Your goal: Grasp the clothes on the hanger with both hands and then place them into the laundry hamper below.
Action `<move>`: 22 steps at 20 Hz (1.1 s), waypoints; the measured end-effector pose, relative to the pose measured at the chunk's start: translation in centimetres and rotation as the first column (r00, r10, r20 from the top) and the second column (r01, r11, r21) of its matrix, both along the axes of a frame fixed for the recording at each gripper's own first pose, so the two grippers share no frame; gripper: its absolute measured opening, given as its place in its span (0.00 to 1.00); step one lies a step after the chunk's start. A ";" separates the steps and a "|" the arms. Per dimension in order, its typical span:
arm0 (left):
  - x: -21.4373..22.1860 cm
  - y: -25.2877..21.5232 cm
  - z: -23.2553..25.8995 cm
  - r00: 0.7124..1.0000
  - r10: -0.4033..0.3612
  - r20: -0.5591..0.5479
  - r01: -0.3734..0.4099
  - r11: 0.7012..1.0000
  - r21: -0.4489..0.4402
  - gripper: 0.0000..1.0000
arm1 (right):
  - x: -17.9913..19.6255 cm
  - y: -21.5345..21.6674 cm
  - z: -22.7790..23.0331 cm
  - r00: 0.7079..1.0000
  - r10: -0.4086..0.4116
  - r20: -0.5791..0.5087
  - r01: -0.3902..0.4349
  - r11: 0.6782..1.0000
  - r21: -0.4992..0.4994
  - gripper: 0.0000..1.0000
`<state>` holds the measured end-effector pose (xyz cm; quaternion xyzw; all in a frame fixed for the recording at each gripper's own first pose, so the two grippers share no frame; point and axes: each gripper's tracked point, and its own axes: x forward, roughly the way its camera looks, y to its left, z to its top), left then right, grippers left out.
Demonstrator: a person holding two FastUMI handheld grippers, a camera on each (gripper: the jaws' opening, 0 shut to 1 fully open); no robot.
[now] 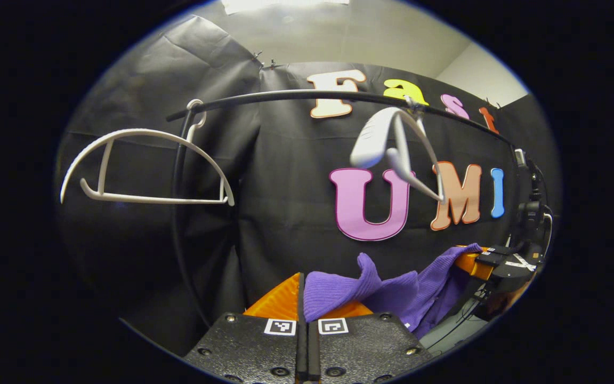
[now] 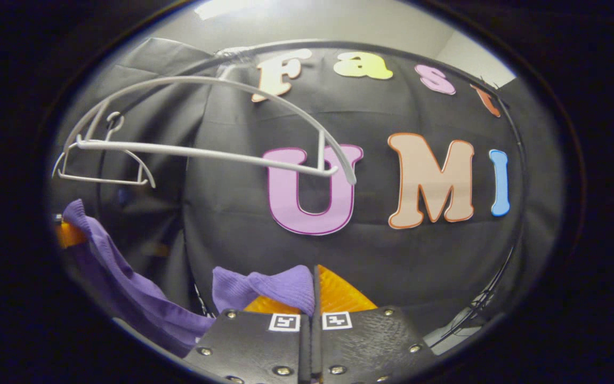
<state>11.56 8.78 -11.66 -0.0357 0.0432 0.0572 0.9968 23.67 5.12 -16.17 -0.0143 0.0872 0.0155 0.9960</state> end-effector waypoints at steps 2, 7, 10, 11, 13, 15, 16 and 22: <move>-0.6 -1.2 0.6 1.000 -0.021 0.022 0.022 1.000 -0.016 0.01 | -2.5 0.7 2.1 0.999 0.012 0.032 -0.012 1.000 0.009 0.01; -1.8 -5.1 1.6 0.995 -0.078 0.059 0.080 0.996 -0.042 0.01 | -7.6 2.3 5.5 0.997 0.029 0.072 -0.036 0.995 0.097 0.01; -2.1 -9.9 1.6 0.983 -0.176 0.055 0.179 0.982 -0.056 0.01 | -9.7 2.9 6.6 0.995 0.020 0.098 -0.034 0.990 0.140 0.01; -2.0 -10.9 1.6 0.980 -0.189 0.057 0.192 0.980 -0.054 0.01 | -10.4 2.7 6.5 0.995 0.008 0.097 -0.022 0.990 0.140 0.01; -2.2 -12.8 1.9 0.974 -0.218 0.064 0.222 0.972 -0.070 0.01 | -11.4 1.3 6.2 0.995 -0.040 0.090 0.026 0.987 0.160 0.01; -2.1 -13.7 2.0 0.970 -0.231 0.073 0.236 0.968 -0.081 0.01 | -11.8 0.0 6.3 0.994 -0.068 0.087 0.051 0.982 0.182 0.01; -2.0 -14.0 2.1 0.969 -0.236 0.078 0.242 0.967 -0.081 0.01 | -11.8 -0.7 6.5 0.993 -0.078 0.087 0.061 0.981 0.186 0.00; -0.4 -15.3 -0.1 0.967 -0.246 0.061 0.251 0.962 -0.103 0.01 | -12.0 -3.5 4.7 0.991 -0.124 0.059 0.110 0.973 0.201 0.01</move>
